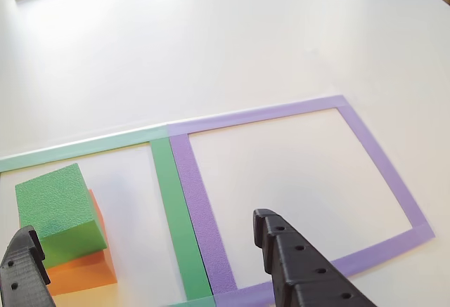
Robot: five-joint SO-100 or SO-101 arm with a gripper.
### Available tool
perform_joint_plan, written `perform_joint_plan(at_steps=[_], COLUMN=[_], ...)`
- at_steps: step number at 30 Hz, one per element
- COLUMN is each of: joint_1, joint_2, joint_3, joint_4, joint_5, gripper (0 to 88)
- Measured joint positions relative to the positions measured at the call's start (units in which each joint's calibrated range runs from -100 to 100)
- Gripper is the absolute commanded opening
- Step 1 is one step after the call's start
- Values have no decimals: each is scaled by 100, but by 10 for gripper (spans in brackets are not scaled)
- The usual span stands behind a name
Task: Tower of hanoi
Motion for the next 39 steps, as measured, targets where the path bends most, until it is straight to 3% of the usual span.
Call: perform_joint_plan(at_steps=[24,39], joint_1=[-469,-699], joint_2=[1202,1412], joint_3=[-937,-1075], joint_4=[-191,-199], joint_5=[0,0], gripper=[400,347])
